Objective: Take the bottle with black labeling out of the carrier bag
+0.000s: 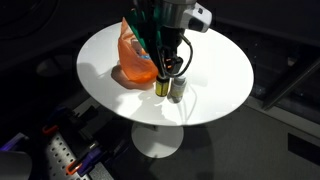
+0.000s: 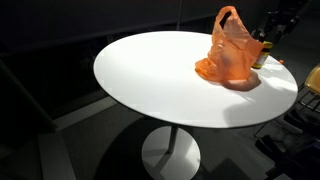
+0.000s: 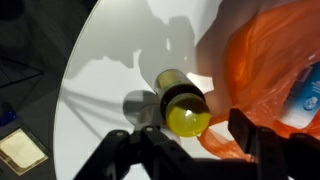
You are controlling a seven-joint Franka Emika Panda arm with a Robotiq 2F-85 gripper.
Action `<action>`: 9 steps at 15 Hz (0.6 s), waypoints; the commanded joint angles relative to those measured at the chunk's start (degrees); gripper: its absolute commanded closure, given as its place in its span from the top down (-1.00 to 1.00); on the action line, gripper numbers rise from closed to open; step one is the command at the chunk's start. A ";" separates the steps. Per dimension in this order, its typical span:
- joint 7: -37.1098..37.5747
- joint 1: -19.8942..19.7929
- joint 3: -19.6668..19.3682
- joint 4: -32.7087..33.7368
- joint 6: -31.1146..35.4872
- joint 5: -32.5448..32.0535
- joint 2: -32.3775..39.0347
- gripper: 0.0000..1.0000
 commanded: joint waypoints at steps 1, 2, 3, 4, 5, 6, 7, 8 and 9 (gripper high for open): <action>-2.77 -0.57 0.89 0.62 -3.74 1.83 -2.23 0.99; -2.86 -0.41 1.02 0.60 -5.46 1.55 -3.16 1.00; -3.16 -0.24 1.17 0.54 -6.85 1.38 -4.06 1.00; -3.21 -0.01 1.37 0.74 -9.18 1.03 -4.98 1.00; -3.45 0.20 1.60 0.88 -11.01 1.09 -5.90 1.00; -3.06 0.57 1.89 1.10 -12.93 0.65 -6.81 1.00; -2.81 0.96 2.21 1.34 -14.58 0.38 -7.56 1.00; -1.65 1.51 2.64 1.66 -15.96 -0.42 -8.21 1.00; -0.34 2.03 3.14 2.01 -17.09 -1.25 -8.66 1.00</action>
